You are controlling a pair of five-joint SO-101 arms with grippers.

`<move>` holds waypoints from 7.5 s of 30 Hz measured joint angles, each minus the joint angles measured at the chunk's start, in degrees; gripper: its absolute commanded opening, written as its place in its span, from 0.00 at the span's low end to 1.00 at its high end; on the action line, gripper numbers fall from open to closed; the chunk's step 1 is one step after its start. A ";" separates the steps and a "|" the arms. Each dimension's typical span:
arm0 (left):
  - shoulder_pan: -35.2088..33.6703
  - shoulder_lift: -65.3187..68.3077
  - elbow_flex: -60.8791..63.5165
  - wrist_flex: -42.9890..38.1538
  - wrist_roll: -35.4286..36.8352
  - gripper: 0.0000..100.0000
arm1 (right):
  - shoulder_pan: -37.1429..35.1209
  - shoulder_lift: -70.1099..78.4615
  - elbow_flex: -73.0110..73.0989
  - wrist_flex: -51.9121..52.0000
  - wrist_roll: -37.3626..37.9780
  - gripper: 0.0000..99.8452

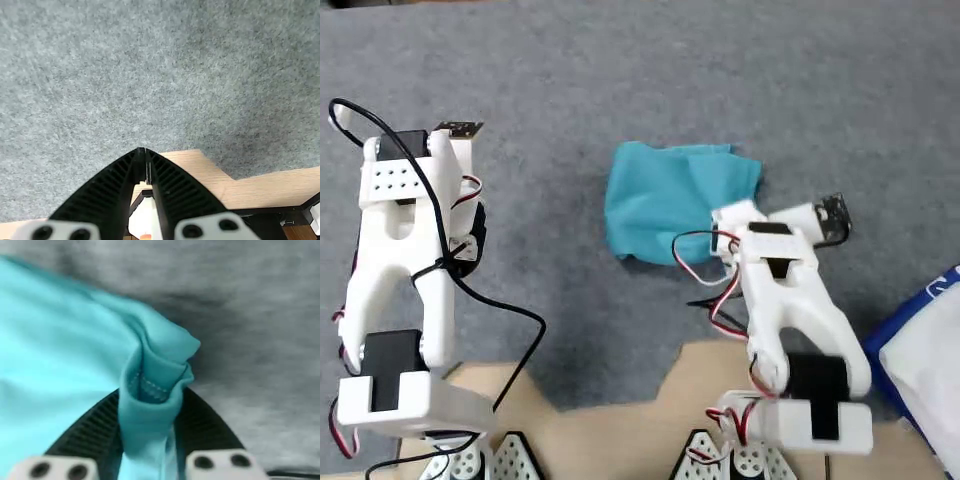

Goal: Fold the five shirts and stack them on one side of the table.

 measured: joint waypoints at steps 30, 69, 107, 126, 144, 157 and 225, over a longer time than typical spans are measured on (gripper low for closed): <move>0.00 0.00 0.00 0.00 0.00 0.02 | -2.73 -3.43 0.00 -2.99 5.71 0.19; 0.00 0.00 0.00 0.00 0.00 0.02 | -0.88 0.53 -1.58 -0.70 4.04 0.16; 0.00 0.00 0.00 0.00 0.00 0.02 | 0.09 9.41 -5.36 -0.18 4.04 0.15; 0.00 0.00 0.00 0.00 0.00 0.02 | 3.34 10.20 -6.42 2.99 5.80 0.01; 0.00 0.00 0.00 0.00 0.00 0.02 | 21.54 -4.22 -26.46 21.27 22.15 0.01; 0.00 0.00 0.00 0.00 -3.16 0.02 | 49.58 -11.96 -31.12 23.56 38.86 0.01; 0.00 -6.68 0.00 0.00 -4.22 0.02 | 62.59 -37.89 -29.98 54.77 65.14 0.01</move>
